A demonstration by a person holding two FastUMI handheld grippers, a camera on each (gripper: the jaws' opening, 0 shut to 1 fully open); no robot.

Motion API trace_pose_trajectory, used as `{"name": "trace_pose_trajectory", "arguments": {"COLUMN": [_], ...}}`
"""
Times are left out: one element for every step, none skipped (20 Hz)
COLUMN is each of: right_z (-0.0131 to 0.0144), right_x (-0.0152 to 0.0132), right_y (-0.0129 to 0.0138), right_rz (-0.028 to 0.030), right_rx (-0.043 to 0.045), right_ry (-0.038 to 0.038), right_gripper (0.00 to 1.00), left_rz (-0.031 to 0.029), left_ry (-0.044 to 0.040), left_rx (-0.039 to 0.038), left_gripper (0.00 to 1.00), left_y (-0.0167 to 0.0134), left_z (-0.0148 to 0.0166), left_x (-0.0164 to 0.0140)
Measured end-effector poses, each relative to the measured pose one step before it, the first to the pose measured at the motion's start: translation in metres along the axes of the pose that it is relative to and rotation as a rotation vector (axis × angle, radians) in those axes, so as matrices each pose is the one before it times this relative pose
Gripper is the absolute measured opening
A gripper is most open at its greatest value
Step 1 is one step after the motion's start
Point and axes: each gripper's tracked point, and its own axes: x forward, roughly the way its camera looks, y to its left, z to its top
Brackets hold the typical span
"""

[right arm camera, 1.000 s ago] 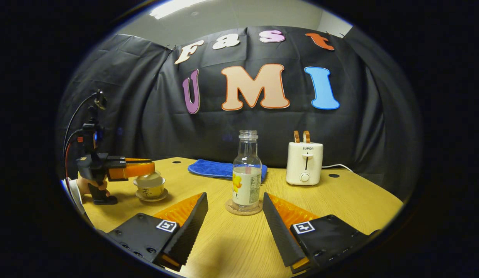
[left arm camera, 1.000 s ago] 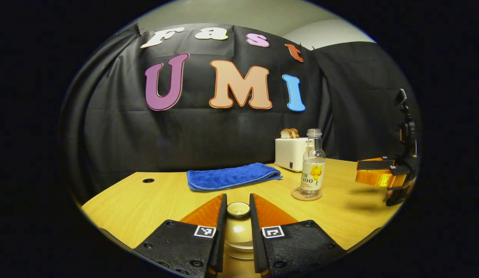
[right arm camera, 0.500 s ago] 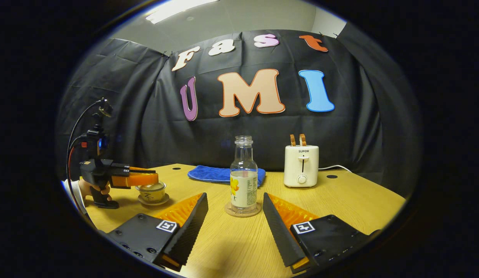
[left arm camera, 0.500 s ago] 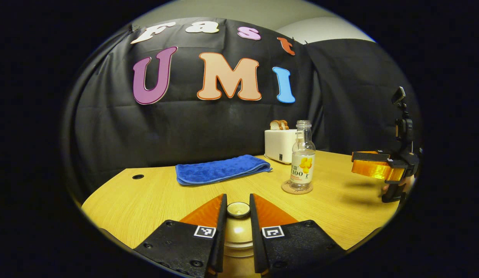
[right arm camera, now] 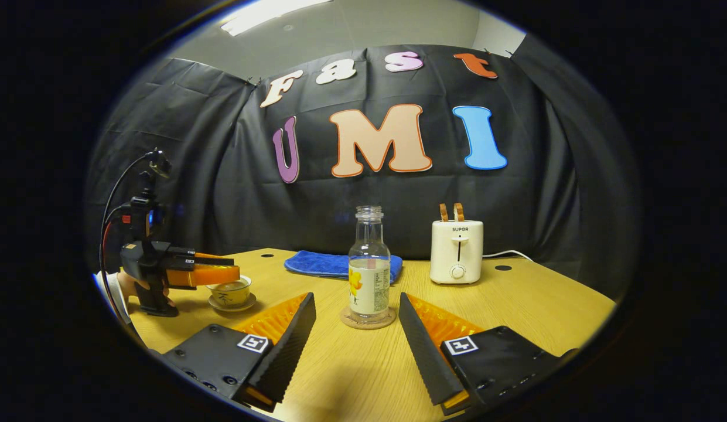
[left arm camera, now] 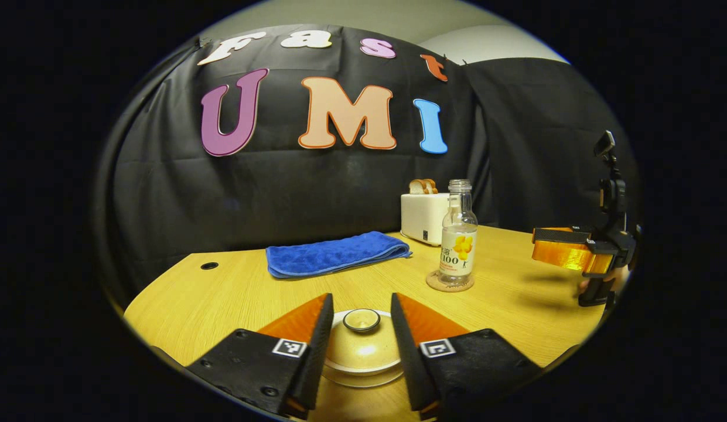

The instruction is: Open the teacup lid with one hand, grasp the water bottle and pour water into the teacup with the other hand; after pouring, place the water bottle on the coaster and then close the teacup lid.

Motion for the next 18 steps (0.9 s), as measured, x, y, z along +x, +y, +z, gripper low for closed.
{"name": "trace_pose_trajectory", "arguments": {"right_z": [0.0003,0.00059,-0.00025,0.00056,-0.0008,0.00046,0.00008,0.0001,-0.00006,0.00053,-0.00141,0.00031,-0.00023,0.00091,-0.00093,0.00067,0.00006,0.00031], "right_x": [0.0003,0.00056,-0.00041,-0.00023,0.00054,0.00047,-0.00061,0.00078,0.00012,0.0003,0.00051,-0.00027,-0.0003,0.0003,0.00037,0.00038,0.00005,-0.00065], "right_y": [0.00047,-0.00006,-0.00017,-0.00041,-0.00026,-0.00057,-0.00065,-0.00095,-0.00005,-0.00126,-0.00149,-0.00148,-0.00149,-0.00168,-0.00043,-0.00229,-0.0013,-0.00144], "right_rz": [-0.00069,-0.00092,-0.0019,-0.00238,-0.00251,-0.00322,-0.00405,-0.00268,-0.00369,-0.00629,-0.00719,-0.00823,-0.01006,-0.00935,-0.00987,-0.01076,-0.00824,-0.00848], "right_rx": [0.00008,0.00057,-0.00035,-0.00001,0.0005,-0.00062,0.00025,-0.00001,-0.00081,0.0002,-0.0002,-0.00068,-0.00003,-0.00017,-0.00039,-0.00028,-0.00026,-0.0004], "right_ry": [0.0,0.00018,-0.00097,-0.0006,-0.00034,-0.00097,0.00018,0.00046,-0.00073,-0.00084,0.00104,-0.00061,-0.00207,-0.00018,0.00025,-0.00098,-0.00073,-0.00159], "right_gripper": [0.99,0.96,0.93,0.91,0.88,0.85,0.89,0.92,0.96,0.99,0.99,0.92,0.92,0.92,0.92,0.92,0.92,0.92], "left_rz": [0.00277,0.00284,0.00761,0.01033,0.00797,0.01095,0.01231,0.01354,0.01307,0.01293,0.01513,0.00893,0.00749,0.0085,0.01698,0.02092,0.02309,0.02882], "left_ry": [0.00162,0.0009,-0.00334,-0.00499,-0.00831,-0.01032,-0.01182,-0.01063,-0.01189,-0.01057,-0.0062,-0.00014,-0.00137,-0.00061,0.00043,-0.00529,-0.00487,-0.00706], "left_rx": [0.00019,0.00131,0.00043,-0.00175,-0.00192,-0.00505,-0.00814,-0.00913,-0.00895,-0.0081,-0.00553,0.00161,0.00043,0.00015,-0.00131,0.00048,0.00049,0.00268], "left_gripper": [0.62,0.73,0.78,0.87,0.92,0.98,0.98,0.98,0.98,0.98,0.97,0.97,0.97,0.98,0.98,0.98,0.97,0.98], "left_y": [-0.00036,0.00045,0.00083,0.002,0.00101,0.00176,0.00172,0.00277,0.00256,0.00195,0.00175,0.00112,0.00014,0.00125,0.00256,0.0041,0.00351,0.00476], "left_z": [-0.00027,-0.00052,0.00012,0.00185,0.00088,0.00164,0.00058,0.0021,0.00183,0.00214,-0.00082,-0.00012,0.00035,0.00039,-0.00059,0.00132,-0.0001,0.00133], "left_x": [-0.00038,-0.00028,-0.00152,-0.00132,-0.00265,-0.00239,-0.00205,-0.00207,-0.0033,-0.00325,-0.00284,-0.00289,-0.00415,-0.00366,-0.00331,-0.00369,-0.00417,-0.00365]}}
